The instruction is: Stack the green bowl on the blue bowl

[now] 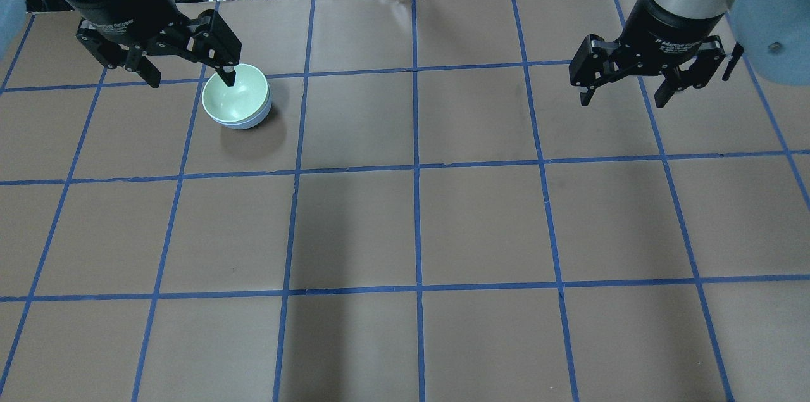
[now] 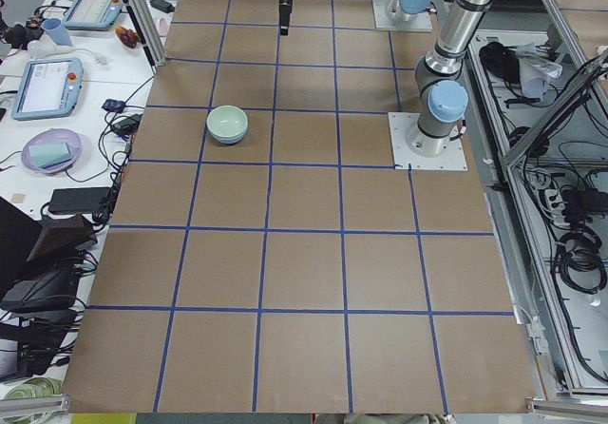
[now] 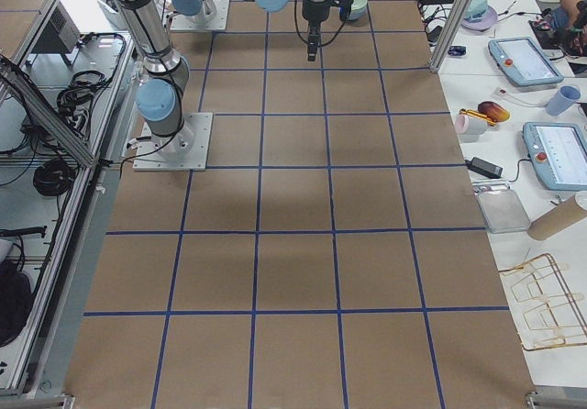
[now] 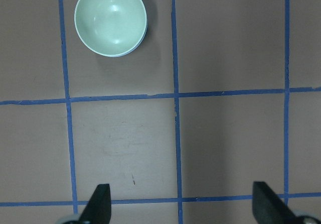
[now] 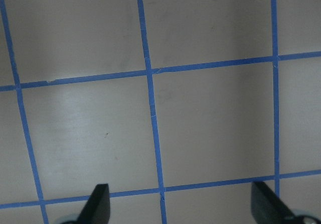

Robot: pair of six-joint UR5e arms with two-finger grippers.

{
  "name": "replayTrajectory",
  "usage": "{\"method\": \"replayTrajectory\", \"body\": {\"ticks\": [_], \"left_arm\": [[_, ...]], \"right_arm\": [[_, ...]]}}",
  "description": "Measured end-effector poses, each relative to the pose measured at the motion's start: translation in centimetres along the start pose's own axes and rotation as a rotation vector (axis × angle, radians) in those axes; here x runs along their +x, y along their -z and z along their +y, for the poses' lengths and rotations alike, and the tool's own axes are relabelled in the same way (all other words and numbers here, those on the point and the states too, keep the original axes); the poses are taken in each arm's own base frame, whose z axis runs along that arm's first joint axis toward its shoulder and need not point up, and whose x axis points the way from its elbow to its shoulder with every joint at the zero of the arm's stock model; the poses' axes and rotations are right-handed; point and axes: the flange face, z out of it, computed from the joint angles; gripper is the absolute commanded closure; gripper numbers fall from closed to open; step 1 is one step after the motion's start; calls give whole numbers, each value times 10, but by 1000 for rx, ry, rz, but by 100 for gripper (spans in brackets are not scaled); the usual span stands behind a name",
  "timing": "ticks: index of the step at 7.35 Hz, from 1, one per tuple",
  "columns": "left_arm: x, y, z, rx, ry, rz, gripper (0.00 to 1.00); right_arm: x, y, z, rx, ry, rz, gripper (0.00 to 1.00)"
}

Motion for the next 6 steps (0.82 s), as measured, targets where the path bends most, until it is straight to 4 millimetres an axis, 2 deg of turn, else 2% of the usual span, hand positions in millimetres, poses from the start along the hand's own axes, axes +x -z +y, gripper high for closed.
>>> {"method": "replayTrajectory", "body": {"ticks": [6], "left_arm": [[0, -13, -8, -22, 0, 3, 0]], "right_arm": [[0, 0, 0, 0, 0, 0, 0]]}}
